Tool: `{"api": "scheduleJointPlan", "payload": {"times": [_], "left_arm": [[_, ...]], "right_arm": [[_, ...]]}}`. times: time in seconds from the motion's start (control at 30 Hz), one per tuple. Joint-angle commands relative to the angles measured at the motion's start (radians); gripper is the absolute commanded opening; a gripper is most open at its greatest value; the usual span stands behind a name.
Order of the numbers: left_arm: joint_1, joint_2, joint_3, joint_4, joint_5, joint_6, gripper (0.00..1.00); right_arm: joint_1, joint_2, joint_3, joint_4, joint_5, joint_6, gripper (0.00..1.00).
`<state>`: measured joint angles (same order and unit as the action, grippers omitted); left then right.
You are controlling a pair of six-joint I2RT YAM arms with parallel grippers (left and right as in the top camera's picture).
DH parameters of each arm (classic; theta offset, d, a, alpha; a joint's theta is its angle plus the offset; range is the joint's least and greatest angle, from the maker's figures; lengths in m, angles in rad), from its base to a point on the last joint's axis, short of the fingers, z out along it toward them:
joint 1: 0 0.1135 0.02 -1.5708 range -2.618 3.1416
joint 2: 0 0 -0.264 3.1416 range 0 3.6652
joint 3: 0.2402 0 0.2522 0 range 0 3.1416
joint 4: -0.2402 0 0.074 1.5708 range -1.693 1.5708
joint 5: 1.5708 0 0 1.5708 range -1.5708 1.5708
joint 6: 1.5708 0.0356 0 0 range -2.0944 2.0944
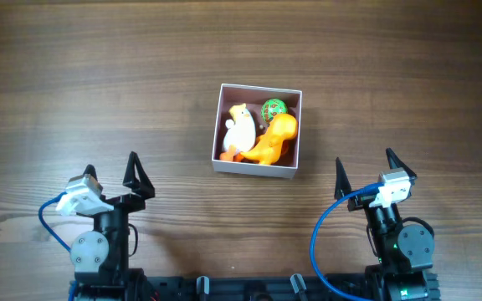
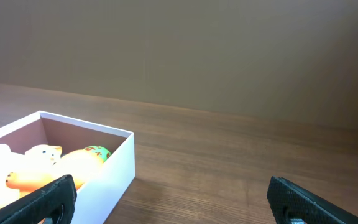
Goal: Pack container
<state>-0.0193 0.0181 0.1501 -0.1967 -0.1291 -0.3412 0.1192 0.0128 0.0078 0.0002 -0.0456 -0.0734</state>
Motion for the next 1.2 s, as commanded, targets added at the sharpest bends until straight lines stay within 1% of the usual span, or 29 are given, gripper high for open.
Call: {"api": "scheduleJointPlan", "payload": {"times": [0.0,0.17,0.23,0.3,0.4,0.53,1.17], "left_arm": [[0.005,-0.015,-0.032,0.004,0.024,0.024,1.0],[0.005,-0.015,-0.082,0.003,0.028,0.04,1.0],[0.005,-0.015,-0.087,0.003,0.077,0.15,1.0],[0.005,-0.015,-0.087,0.002,0.085,0.196,1.0],[0.005,-0.015,-0.088,0.002,0.125,0.308,1.0],[0.005,-0.015,-0.088,-0.005,0.159,0.388,1.0],[0.005,-0.015,-0.088,-0.008,0.159,0.39,1.0]], "right_arm": [[0.005,-0.009,-0.003,0.002,-0.016,-0.005,1.0],[0.005,-0.009,-0.003,0.002,-0.016,-0.005,1.0],[0.005,-0.009,-0.003,0.002,-0.016,-0.005,1.0],[0.005,-0.009,-0.003,0.002,-0.016,-0.005,1.0],[0.005,-0.009,-0.003,0.002,-0.016,-0.005,1.0],[0.005,-0.009,-0.003,0.002,-0.016,-0.005,1.0],[0.005,-0.009,-0.003,0.002,-0.016,-0.005,1.0]]}}
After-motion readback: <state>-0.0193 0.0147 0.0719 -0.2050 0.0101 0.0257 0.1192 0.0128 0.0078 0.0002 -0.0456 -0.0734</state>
